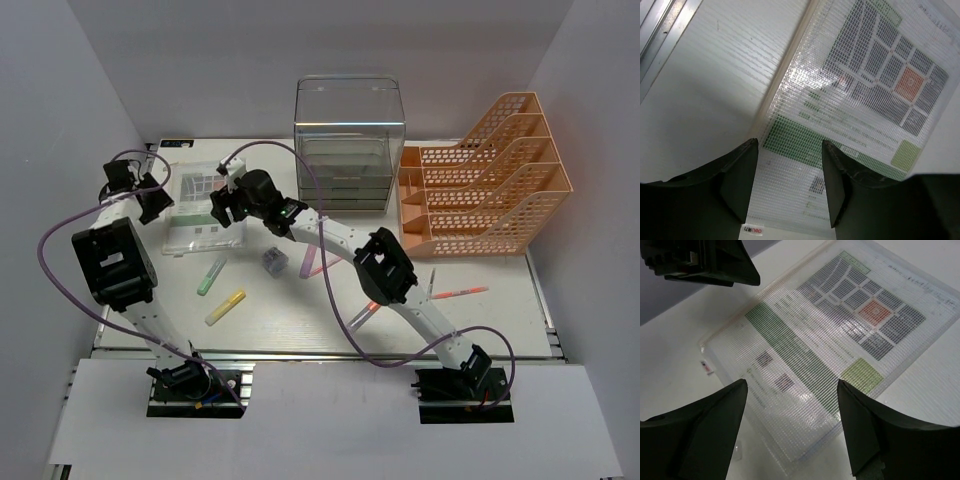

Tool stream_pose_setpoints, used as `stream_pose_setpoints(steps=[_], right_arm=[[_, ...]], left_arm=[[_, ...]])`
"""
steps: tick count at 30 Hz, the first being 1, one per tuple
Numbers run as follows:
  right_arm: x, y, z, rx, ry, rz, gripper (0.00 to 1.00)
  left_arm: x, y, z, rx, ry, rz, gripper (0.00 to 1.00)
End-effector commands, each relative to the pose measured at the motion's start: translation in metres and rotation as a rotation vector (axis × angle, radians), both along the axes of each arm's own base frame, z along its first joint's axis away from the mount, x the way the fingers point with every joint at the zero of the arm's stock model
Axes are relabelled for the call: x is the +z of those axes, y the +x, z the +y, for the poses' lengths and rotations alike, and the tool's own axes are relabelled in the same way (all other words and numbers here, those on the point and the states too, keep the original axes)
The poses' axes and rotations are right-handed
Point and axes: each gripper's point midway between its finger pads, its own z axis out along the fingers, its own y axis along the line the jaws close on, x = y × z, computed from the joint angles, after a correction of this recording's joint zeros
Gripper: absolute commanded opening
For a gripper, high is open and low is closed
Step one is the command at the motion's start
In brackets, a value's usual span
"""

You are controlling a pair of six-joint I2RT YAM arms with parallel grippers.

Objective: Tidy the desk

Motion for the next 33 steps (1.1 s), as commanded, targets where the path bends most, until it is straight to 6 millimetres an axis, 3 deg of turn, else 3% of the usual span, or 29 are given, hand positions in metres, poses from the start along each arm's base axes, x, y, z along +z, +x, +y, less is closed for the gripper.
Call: stream_pose_setpoints(steps=[1, 3, 8, 12, 17, 33], right_arm=[[0.008, 0.016, 0.009, -0.034, 0.113, 0.021, 0.79], [-0.008, 0.019, 0.008, -0.057, 0.104, 0.054, 0.81], [-0.026, 0.028, 0.001, -0.088, 0.088, 0.084, 0.82], [-0.033, 0.036, -0.005, -0.132, 0.078, 0.087, 0.82], [-0.045, 0.033, -0.007, -0.139, 0.068, 0.129, 0.82], [-0.072, 0.049, -0.024, -0.257, 0.060, 0.220, 0.85]], left_arm=[[0.015, 0.015, 0.003, -0.041, 0.026, -0.048, 0.64], [0.009, 0.016, 0.002, -0.061, 0.024, -0.046, 0.65], [-0.006, 0.015, 0.001, -0.084, 0.024, -0.023, 0.66], [-0.012, 0.014, 0.005, -0.075, 0.040, 0.003, 0.68], [-0.022, 0.014, 0.009, -0.080, 0.054, 0.032, 0.70], [-0.059, 0.008, -0.006, -0.154, -0.014, 0.082, 0.71]])
